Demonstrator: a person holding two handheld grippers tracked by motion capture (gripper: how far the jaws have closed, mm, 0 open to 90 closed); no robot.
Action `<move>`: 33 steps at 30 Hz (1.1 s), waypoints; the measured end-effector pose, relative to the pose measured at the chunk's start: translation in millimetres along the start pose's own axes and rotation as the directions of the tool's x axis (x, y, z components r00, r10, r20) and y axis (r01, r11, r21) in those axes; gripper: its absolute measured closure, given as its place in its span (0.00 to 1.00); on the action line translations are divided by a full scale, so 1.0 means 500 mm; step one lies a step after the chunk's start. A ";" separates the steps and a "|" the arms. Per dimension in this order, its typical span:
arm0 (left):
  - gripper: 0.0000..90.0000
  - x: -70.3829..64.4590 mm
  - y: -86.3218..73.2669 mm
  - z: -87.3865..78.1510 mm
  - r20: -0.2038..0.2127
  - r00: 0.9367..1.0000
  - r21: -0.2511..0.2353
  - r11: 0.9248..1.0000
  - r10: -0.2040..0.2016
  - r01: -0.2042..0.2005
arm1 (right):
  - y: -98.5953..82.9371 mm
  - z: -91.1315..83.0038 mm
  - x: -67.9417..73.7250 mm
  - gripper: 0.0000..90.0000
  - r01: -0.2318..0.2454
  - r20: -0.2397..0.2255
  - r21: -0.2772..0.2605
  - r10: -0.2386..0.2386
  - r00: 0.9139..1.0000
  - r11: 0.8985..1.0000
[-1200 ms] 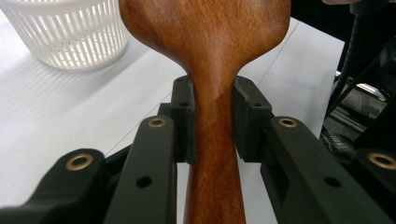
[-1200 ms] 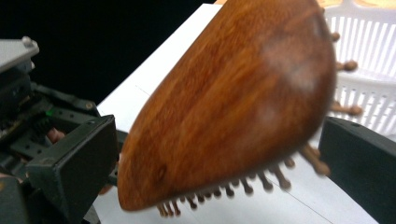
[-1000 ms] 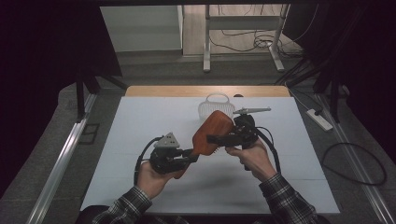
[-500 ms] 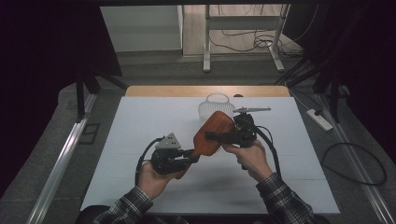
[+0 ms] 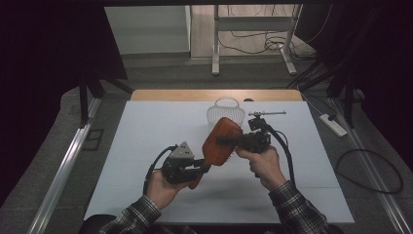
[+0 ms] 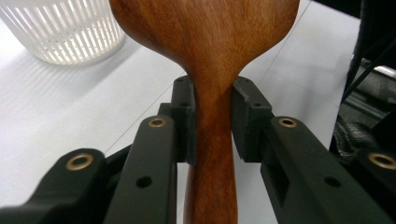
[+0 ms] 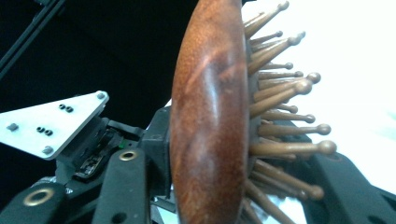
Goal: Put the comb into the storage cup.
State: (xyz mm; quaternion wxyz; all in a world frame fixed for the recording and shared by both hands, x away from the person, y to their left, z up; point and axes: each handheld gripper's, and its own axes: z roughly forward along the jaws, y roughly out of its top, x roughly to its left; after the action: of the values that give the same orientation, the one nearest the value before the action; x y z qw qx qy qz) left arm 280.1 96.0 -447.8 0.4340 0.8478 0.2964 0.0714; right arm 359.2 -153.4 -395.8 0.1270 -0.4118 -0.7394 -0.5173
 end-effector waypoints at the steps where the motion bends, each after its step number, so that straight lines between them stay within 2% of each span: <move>1: 0.80 0.000 0.000 0.001 -0.006 1.000 0.005 1.000 0.005 -0.005 | -0.001 0.001 0.002 0.59 0.007 -0.002 0.003 -0.007 1.000 1.000; 12: 0.77 0.004 0.001 0.005 0.007 1.000 0.011 1.000 0.004 -0.004 | -0.005 0.002 0.018 0.65 0.044 0.014 -0.006 -0.044 0.999 0.999; 15: 0.65 0.003 0.002 0.007 -0.012 1.000 0.030 0.999 0.014 -0.013 | -0.007 0.003 0.020 0.65 0.058 0.027 -0.007 -0.058 0.998 0.998; 18: 0.52 0.003 0.001 0.012 -0.022 0.999 0.060 0.998 0.028 -0.027 | -0.006 0.001 0.020 0.65 0.058 0.021 -0.017 -0.058 0.998 0.998; 21: 0.45 0.005 -0.003 0.018 -0.020 0.999 0.086 0.996 0.033 -0.031 | -0.004 -0.003 0.021 0.65 0.070 0.031 -0.022 -0.070 0.997 0.997; 24: 0.40 0.011 -0.005 0.019 -0.009 1.000 0.096 0.995 0.009 -0.009 | -0.002 -0.006 0.023 0.64 0.087 0.047 -0.034 -0.085 0.995 0.996; 25: 0.32 0.013 -0.006 0.018 -0.011 1.000 0.097 0.995 0.004 -0.003 | 0.000 -0.008 0.024 0.64 0.089 0.048 -0.039 -0.087 0.995 0.995; 28: 0.27 0.021 -0.009 0.015 -0.010 1.000 0.102 0.995 -0.016 0.016 | 0.001 -0.009 0.024 0.64 0.089 0.047 -0.041 -0.088 0.995 0.995; 29: 0.19 0.026 -0.012 0.012 -0.008 0.999 0.102 0.994 -0.036 0.037 | 0.003 -0.012 0.025 0.64 0.091 0.049 -0.046 -0.089 0.995 0.995; 30: 0.18 0.026 -0.012 0.012 -0.008 0.999 0.102 0.994 -0.036 0.037 | 0.003 -0.012 0.025 0.64 0.091 0.049 -0.046 -0.089 0.995 0.995; 31: 0.18 0.027 -0.015 0.009 -0.009 0.999 0.098 0.994 -0.047 0.047 | 0.004 -0.013 0.024 0.64 0.093 0.050 -0.047 -0.091 0.995 0.995; 33: 0.11 0.030 -0.017 0.006 -0.021 0.998 0.099 0.993 -0.056 0.058 | 0.006 -0.016 0.025 0.64 0.099 0.063 -0.052 -0.096 0.993 0.994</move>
State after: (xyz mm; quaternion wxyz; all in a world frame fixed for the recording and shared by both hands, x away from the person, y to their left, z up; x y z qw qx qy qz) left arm 289.5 106.2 -458.1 0.3906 0.8587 0.3276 0.0518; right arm 351.5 -154.2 -382.8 0.0679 -0.3939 -0.7476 -0.5304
